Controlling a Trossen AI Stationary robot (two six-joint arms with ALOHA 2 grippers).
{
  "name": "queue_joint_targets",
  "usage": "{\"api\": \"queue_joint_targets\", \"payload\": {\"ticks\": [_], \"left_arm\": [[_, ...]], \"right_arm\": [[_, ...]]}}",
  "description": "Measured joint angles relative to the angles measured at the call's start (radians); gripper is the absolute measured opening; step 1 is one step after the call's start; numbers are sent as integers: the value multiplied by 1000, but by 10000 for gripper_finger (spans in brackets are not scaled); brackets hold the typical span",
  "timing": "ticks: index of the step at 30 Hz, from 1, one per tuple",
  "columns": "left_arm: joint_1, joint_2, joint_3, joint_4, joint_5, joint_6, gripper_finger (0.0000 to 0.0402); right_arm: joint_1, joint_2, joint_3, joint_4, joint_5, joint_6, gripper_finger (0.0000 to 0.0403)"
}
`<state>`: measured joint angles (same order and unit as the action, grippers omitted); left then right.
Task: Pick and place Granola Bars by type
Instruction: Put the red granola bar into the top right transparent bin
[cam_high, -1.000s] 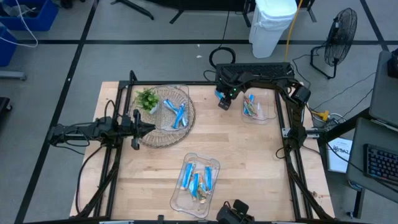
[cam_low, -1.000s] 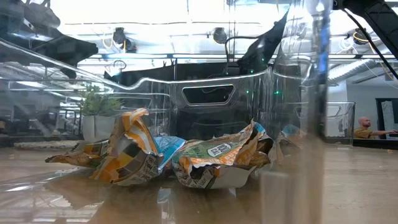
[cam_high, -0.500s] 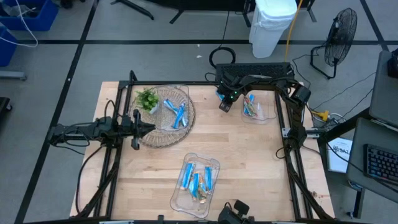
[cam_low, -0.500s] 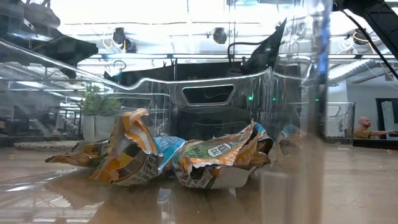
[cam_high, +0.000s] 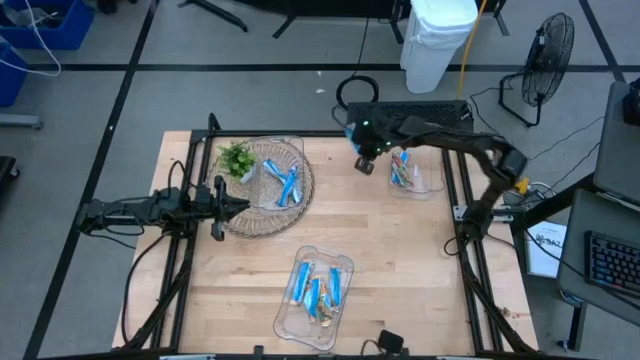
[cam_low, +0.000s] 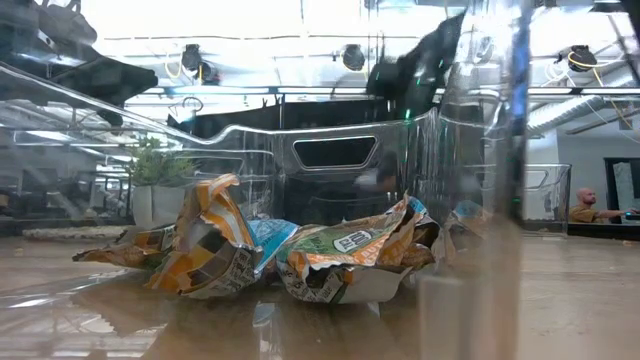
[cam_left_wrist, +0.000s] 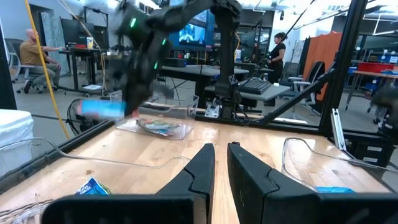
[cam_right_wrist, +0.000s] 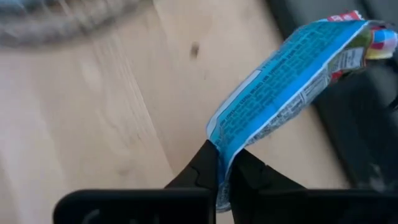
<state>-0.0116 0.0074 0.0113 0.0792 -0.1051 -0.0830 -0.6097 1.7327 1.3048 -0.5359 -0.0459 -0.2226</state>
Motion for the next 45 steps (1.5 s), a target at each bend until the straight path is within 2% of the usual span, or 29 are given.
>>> {"api": "queue_joint_targets", "payload": {"ticks": [7,13,18,24,30,34,40,45], "left_arm": [[0,0,0,0,0,0,49],[0,0,0,0,0,0,49],[0,0,0,0,0,0,49],[0,0,0,0,0,0,49],[0,0,0,0,0,0,49],[0,0,0,0,0,0,49],[0,0,0,0,0,0,49],[0,0,0,0,0,0,49]], "right_arm": [[11,-276,0,-75,61,53,5],[10,-474,1,-233,207,189,5],[10,-566,1,-396,309,326,5],[9,-593,-42,-515,337,435,5],[-4,-590,-173,-502,331,446,4],[-25,-589,-283,-455,324,447,5],[-64,-589,-448,-283,204,437,5],[-97,-589,-535,-206,174,428,4]]}}
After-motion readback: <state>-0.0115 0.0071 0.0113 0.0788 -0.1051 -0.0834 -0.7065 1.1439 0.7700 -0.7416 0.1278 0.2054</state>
